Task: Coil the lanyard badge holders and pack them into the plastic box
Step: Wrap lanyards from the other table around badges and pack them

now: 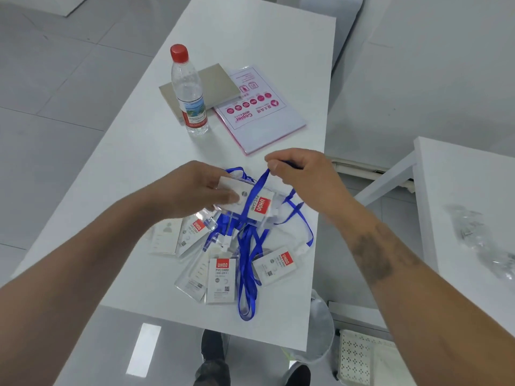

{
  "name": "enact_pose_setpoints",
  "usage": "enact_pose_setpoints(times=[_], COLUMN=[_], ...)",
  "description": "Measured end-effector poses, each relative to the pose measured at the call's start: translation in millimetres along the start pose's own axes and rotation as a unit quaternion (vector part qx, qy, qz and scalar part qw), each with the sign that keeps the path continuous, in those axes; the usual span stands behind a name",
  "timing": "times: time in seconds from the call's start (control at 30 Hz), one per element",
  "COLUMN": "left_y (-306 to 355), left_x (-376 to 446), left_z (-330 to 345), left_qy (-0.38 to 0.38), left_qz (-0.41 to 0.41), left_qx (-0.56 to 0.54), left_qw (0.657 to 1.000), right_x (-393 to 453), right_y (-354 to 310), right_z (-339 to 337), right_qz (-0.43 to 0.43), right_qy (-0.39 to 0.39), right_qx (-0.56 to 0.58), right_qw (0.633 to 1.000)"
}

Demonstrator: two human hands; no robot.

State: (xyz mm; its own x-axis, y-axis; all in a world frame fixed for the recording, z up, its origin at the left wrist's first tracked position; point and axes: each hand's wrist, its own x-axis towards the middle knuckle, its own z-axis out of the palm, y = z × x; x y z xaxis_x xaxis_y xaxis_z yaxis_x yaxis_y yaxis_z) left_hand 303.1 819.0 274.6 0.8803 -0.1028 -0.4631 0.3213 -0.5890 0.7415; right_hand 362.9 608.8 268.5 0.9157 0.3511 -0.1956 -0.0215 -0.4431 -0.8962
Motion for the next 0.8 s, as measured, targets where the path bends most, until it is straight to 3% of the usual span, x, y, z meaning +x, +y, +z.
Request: enact_pose_setpoints(times=[0.1,0.2,0.27,0.37,0.43,0.5,0.6,0.7,0.8], left_y=[2,-3,-7,-19,-22,-19,-12,-8,-11], left_x=[-11,-5,3,9,5,0,-13,-23,-15], left_z=[-7,-1,3,7,9,9,8,7,12], left_qy=[-0.087,-0.007,0.080,0.158,0.134,0.085,-0.005,-0.080,0.007], left_qz=[-0.013,-0.034,-0.066,-0.051,-0.012,0.000,-0.012,-0.018,-0.040], left_qx=[-0.280,-0.450,-0.438,-0.208,-0.050,0.004,-0.068,-0.234,-0.351], left_qw=[0.956,0.893,0.893,0.964,0.990,0.996,0.998,0.969,0.935], right_x=[-4,-20,-32,-42,-38,-30,-19,-21,-42], right_y=[8,9,6,2,-6,-16,-16,-3,6], right_z=[10,32,43,48,37,20,1,2,19], right_qz=[0.087,0.094,0.057,-0.012,-0.049,-0.058,-0.015,0.078,0.132], right_qy=[0.006,-0.023,-0.078,-0.134,-0.111,-0.073,-0.036,-0.009,-0.046], right_qx=[0.124,0.037,-0.020,-0.185,-0.242,-0.212,-0.079,0.041,-0.013], right_qw=[0.988,0.995,0.995,0.974,0.962,0.973,0.996,0.996,0.990])
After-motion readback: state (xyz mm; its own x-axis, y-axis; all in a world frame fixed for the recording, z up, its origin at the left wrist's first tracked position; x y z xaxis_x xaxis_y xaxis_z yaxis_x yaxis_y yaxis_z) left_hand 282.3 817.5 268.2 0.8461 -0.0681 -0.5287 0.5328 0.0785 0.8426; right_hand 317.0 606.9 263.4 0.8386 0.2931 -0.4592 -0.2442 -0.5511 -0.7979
